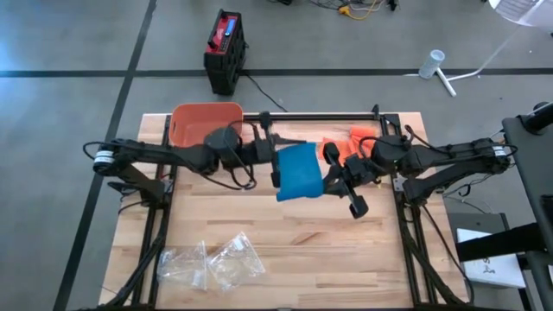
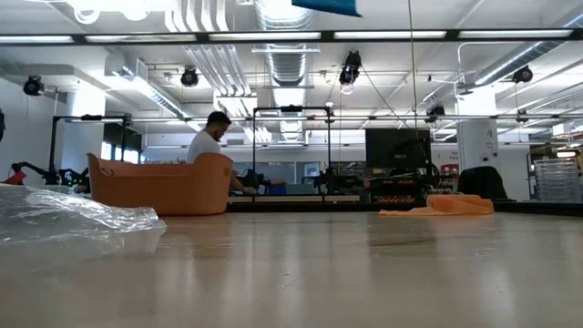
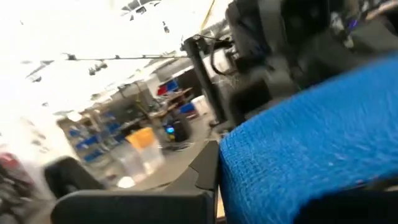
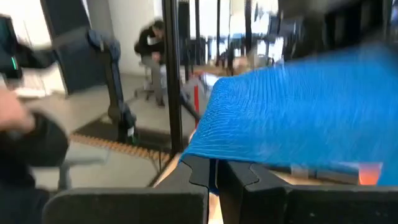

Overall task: Roll bandage
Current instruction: Roll the blue bandage

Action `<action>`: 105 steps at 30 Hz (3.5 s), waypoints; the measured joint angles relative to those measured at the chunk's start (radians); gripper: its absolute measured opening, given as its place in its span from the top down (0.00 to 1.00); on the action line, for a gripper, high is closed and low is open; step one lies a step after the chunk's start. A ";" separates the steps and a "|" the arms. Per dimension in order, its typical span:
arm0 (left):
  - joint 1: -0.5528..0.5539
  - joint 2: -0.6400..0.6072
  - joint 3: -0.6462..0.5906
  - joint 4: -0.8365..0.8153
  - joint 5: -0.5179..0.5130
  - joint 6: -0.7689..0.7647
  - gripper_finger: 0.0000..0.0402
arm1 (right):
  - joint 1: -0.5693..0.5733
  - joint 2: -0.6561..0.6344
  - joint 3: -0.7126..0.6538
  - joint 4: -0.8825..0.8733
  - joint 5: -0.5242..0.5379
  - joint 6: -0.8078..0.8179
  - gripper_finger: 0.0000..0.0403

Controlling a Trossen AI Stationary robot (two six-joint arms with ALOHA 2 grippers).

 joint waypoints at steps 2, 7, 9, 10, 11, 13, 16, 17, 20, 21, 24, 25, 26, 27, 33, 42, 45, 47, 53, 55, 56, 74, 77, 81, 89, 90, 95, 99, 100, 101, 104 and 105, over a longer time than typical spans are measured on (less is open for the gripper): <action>0.000 -0.019 0.063 -0.088 -0.001 0.056 1.00 | 0.000 -0.004 0.000 -0.046 0.001 0.002 0.99; -0.013 -0.044 0.226 -0.272 0.001 0.136 1.00 | 0.000 0.000 -0.001 -0.111 0.020 -0.023 0.99; -0.022 -0.045 0.280 -0.338 0.001 0.153 1.00 | -0.001 0.014 -0.005 -0.106 0.056 -0.040 0.99; -0.029 -0.045 0.297 -0.370 0.001 0.162 1.00 | -0.001 0.018 -0.007 -0.111 0.076 -0.052 0.99; -0.037 -0.045 0.308 -0.390 0.001 0.174 1.00 | -0.001 0.023 -0.008 -0.116 0.092 -0.054 0.99; -0.058 -0.044 0.320 -0.403 0.000 0.202 1.00 | -0.008 0.031 -0.008 -0.110 0.118 -0.056 0.99; -0.100 -0.054 0.331 -0.405 0.000 0.252 1.00 | -0.021 0.036 -0.008 -0.113 0.170 -0.031 0.99; -0.114 -0.060 0.336 -0.402 0.000 0.266 1.00 | -0.025 0.040 -0.008 -0.111 0.194 -0.020 0.99; -0.161 -0.080 0.337 -0.397 0.000 0.301 1.00 | -0.048 0.045 -0.009 -0.115 0.273 0.048 0.99; -0.176 -0.082 0.337 -0.400 0.000 0.309 1.00 | -0.057 0.045 -0.009 -0.115 0.297 0.069 0.99; -0.224 -0.085 0.335 -0.433 -0.002 0.329 1.00 | -0.087 0.045 -0.009 -0.116 0.332 0.101 0.99; -0.237 -0.085 0.335 -0.443 -0.003 0.342 1.00 | -0.094 0.045 -0.009 -0.116 0.339 0.101 0.99; -0.250 -0.086 0.335 -0.449 -0.012 0.348 1.00 | -0.100 0.045 -0.009 -0.113 0.345 0.102 0.99; -0.261 -0.087 0.335 -0.450 -0.029 0.356 1.00 | -0.104 0.045 -0.009 -0.108 0.345 0.102 0.99; -0.333 -0.090 0.335 -0.469 -0.186 0.402 1.00 | -0.108 0.045 -0.009 -0.110 0.385 0.122 0.99; -0.396 -0.091 0.333 -0.548 -0.314 0.428 1.00 | -0.150 0.036 -0.009 -0.061 0.226 0.085 0.99; -0.381 -0.101 0.333 -0.542 -0.334 0.443 1.00 | -0.143 0.037 -0.009 -0.068 0.144 0.050 0.99; -0.365 -0.109 0.333 -0.542 -0.334 0.443 1.00 | -0.136 0.037 -0.009 -0.077 0.111 0.015 0.99; -0.277 -0.140 0.333 -0.526 -0.263 0.396 1.00 | -0.127 0.044 -0.009 -0.088 0.020 -0.061 0.99; -0.235 -0.141 0.333 -0.527 -0.251 0.367 1.00 | -0.123 0.046 -0.009 -0.090 -0.013 -0.073 0.99; -0.212 -0.141 0.333 -0.529 -0.249 0.357 1.00 | -0.118 0.048 -0.009 -0.087 -0.033 -0.076 0.99; 0.052 -0.120 0.282 -0.580 0.014 0.126 1.00 | -0.003 0.050 0.062 -0.063 -0.222 -0.152 0.99; 0.061 -0.117 0.265 -0.579 0.014 0.109 1.00 | 0.007 0.050 0.075 -0.058 -0.227 -0.162 0.99; 0.064 -0.117 0.229 -0.552 0.014 0.085 1.00 | 0.014 0.051 0.085 -0.048 -0.229 -0.170 0.99; 0.065 -0.120 0.149 -0.561 0.014 0.015 1.00 | 0.013 0.049 0.086 0.013 -0.252 -0.207 0.99; 0.068 -0.120 0.137 -0.558 0.014 0.005 1.00 | 0.013 0.049 0.086 0.023 -0.265 -0.207 0.99; 0.072 -0.121 0.053 -0.469 0.014 -0.015 1.00 | 0.013 0.057 0.088 0.060 -0.279 -0.207 0.99; 0.072 -0.128 0.000 -0.405 0.016 -0.039 1.00 | 0.013 0.057 0.088 0.090 -0.279 -0.207 0.99; 0.072 -0.129 -0.013 -0.393 0.024 -0.051 1.00 | 0.013 0.057 0.088 0.106 -0.278 -0.207 0.99; 0.072 -0.129 -0.026 -0.381 0.038 -0.060 1.00 | 0.013 0.057 0.088 0.123 -0.275 -0.207 0.99; 0.072 -0.128 -0.073 -0.341 0.075 -0.094 1.00 | 0.013 0.057 0.088 0.153 -0.212 -0.216 0.99; 0.072 -0.128 -0.084 -0.332 0.090 -0.108 1.00 | 0.013 0.056 0.088 0.154 -0.173 -0.228 0.99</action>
